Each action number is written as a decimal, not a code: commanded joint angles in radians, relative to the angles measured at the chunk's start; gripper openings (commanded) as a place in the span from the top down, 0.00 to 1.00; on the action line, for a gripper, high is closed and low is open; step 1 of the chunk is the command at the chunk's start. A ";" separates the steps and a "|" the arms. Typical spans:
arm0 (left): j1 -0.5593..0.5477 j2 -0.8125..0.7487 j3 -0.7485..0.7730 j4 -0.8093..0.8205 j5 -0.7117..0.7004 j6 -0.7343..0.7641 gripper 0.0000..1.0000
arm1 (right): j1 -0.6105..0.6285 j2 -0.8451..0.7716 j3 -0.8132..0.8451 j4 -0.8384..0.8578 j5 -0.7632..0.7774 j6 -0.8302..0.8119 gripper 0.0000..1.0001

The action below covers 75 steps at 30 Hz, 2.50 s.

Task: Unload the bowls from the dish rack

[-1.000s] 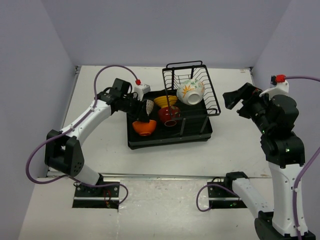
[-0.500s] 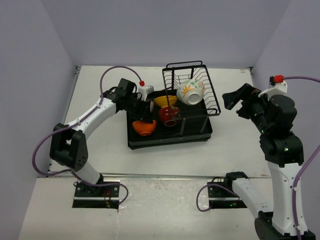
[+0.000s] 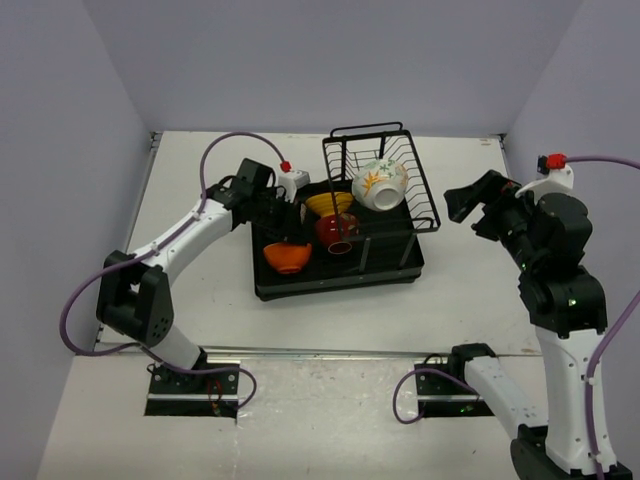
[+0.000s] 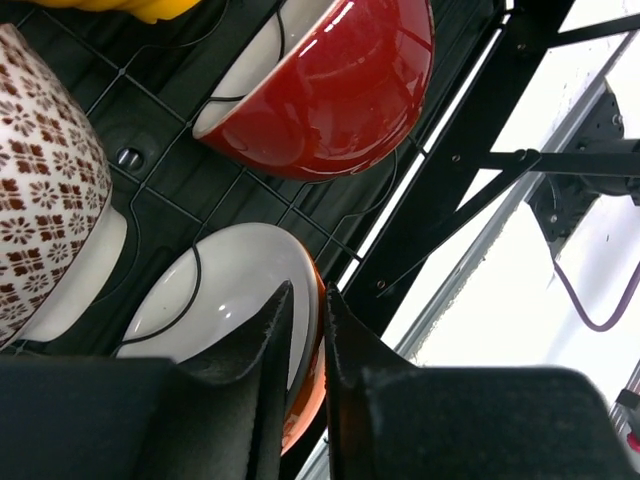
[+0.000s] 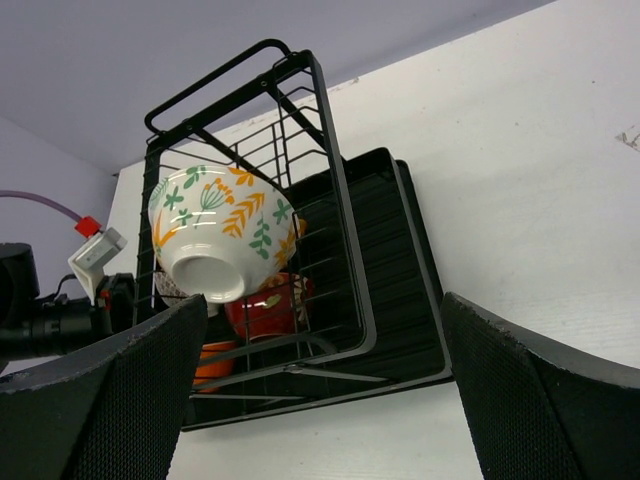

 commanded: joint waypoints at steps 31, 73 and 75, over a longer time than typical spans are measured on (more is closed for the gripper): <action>0.008 0.019 0.095 -0.212 -0.181 -0.101 0.63 | 0.013 -0.043 -0.053 0.045 -0.003 -0.001 0.01; -0.064 0.037 -0.149 -0.279 -0.334 -0.233 0.82 | 0.015 -0.069 -0.104 0.059 0.007 -0.004 0.01; -0.062 0.025 -0.150 -0.256 -0.333 -0.234 0.81 | 0.013 -0.067 -0.104 0.059 0.006 -0.006 0.01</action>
